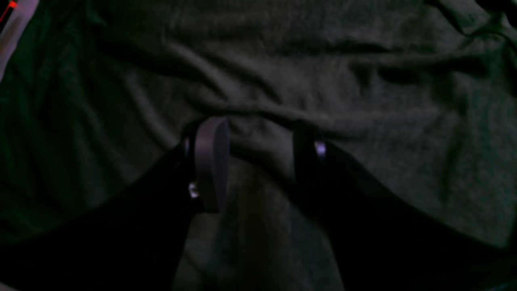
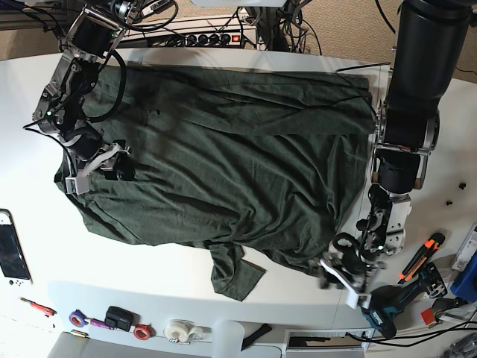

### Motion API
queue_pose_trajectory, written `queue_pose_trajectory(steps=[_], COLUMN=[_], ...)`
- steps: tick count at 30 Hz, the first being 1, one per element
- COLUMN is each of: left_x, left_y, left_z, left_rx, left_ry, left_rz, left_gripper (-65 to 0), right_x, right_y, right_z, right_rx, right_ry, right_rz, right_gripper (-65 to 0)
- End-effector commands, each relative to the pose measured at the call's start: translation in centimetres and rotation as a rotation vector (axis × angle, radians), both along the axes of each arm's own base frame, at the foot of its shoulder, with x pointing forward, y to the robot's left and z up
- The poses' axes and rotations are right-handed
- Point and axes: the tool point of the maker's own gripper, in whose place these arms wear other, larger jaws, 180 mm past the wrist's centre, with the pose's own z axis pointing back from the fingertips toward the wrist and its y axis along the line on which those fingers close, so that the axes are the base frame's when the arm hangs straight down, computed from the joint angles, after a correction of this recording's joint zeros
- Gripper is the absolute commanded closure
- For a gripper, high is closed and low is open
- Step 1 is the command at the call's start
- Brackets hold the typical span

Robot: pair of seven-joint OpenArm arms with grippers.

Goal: Layout the t-shirt on the table in an organized manner, then fold the t-shirt properly
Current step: 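Drag the left gripper across the shirt hem to flatten it, then grasp the shirt corner nearest the left gripper with the left gripper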

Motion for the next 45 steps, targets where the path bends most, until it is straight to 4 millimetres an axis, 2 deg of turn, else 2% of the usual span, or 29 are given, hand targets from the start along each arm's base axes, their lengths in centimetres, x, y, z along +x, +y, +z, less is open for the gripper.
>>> queue_pose_trajectory(steps=[1, 3, 5, 6, 9, 14, 18, 20, 24, 29, 32, 36, 40, 45], left_x=[0.8, -1.5, -2.6, -3.2, -4.9, -8.5, -11.3, -12.8, -15.5, -18.1, -19.4, -20.4, -20.1, -18.1], left_y=[-1.4, -4.1, -4.5, -4.7, -4.6, -3.3, -0.8, 0.5, 1.9, 1.9, 2.2, 3.2, 5.4, 10.4], left_z=[3.1, 3.0, 1.8, 1.3, 0.5, -0.4, -1.6, -2.1, -1.7, -0.4, -0.5, -1.1, -0.6, 2.5], left_rx=[-0.052, -0.116, -0.145, -0.164, -0.218, -0.275, -0.228, -0.197, -0.185, -0.169, -0.142, -0.118, -0.081, -0.056], left_ry=[-0.059, -0.026, 0.07, 0.11, 0.199, 0.286, 0.285, 0.282, 0.255, 0.211, 0.215, 0.238, 0.233, 0.152], left_rz=[-0.074, -0.249, -0.269, -0.277, -0.3, -0.354, -0.365, -0.368, -0.389, -0.443, -0.463, -0.46, -0.428, -0.307], left_gripper=[-21.1, -15.3, -6.4, -0.5, 0.0, 0.0, 0.0, 0.0, 0.0, 0.0, 0.0, 0.0, 0.0, 0.0], right_x=[1.0, 0.7, 0.5, 0.4, 0.3, 0.8, 0.6, 0.3, -0.9, -3.5, -5.6, -8.9, -12.6, -17.3], right_y=[-0.6, -1.2, -2.0, -2.3, -3.5, -5.1, -6.3, -7.0, -8.7, -10.9, -11.7, -13.7, -15.7, -18.4], right_z=[1.5, 0.9, 0.4, 0.3, 0.4, 2.1, 3.6, 4.3, 5.2, 5.6, 5.7, 6.4, 7.5, 8.5], right_rx=[-0.023, -0.07, -0.112, -0.124, -0.157, -0.176, -0.146, -0.106, -0.029, 0.056, 0.13, 0.199, 0.254, 0.245], right_ry=[-0.052, -0.022, 0.003, 0.01, 0.021, -0.034, -0.086, -0.114, -0.159, -0.18, -0.17, -0.205, -0.234, -0.257], right_rz=[-0.004, -0.01, -0.025, -0.036, -0.056, -0.062, -0.068, -0.104, -0.177, -0.262, -0.293, -0.371, -0.44, -0.551], right_gripper=[-26.0, -25.9, -25.3, -21.5, 0.0, 0.0, 0.0, 0.0, 0.0, 0.0, 0.0, 0.0, 0.0, 0.0])
